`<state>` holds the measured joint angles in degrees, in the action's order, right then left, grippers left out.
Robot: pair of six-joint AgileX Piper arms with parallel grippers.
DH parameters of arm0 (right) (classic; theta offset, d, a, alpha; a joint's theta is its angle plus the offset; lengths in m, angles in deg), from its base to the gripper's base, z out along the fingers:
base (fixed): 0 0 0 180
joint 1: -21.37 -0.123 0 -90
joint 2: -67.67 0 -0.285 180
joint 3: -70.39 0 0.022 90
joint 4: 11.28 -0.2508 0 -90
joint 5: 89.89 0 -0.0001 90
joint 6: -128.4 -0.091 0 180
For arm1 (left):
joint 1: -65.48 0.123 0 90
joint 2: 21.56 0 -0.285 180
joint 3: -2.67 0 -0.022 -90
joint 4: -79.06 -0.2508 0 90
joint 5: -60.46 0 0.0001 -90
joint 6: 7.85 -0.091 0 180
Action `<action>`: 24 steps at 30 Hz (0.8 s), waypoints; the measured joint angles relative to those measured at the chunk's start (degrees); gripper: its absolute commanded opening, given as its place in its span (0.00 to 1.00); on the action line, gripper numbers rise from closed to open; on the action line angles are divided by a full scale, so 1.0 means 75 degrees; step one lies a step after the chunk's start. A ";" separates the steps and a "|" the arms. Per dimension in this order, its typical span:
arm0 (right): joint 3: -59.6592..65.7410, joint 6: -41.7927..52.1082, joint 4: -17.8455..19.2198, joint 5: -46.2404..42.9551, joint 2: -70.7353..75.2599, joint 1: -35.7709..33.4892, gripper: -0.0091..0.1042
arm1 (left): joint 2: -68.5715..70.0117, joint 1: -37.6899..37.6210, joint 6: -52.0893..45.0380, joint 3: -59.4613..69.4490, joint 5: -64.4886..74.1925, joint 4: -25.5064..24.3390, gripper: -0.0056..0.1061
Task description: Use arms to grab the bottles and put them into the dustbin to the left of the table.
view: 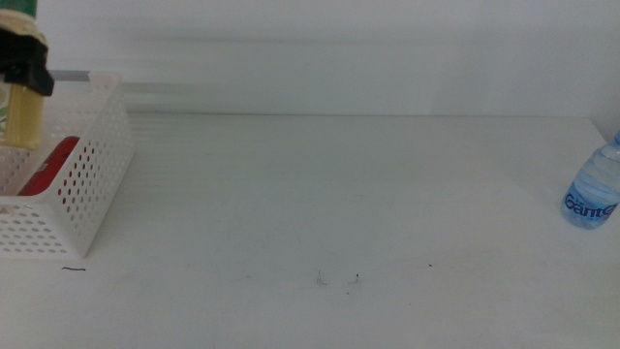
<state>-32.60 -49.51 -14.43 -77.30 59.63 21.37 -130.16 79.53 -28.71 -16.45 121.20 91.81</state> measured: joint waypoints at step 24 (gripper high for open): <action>0.0000 0.0000 0.0000 0.0000 0.0000 0.0000 0.89 | -0.1657 0.0317 -0.1064 -0.0320 -0.0180 0.0499 0.89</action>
<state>-32.60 -49.51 -14.43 -77.30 59.63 21.37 -142.58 81.91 -36.70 -18.85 119.85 95.55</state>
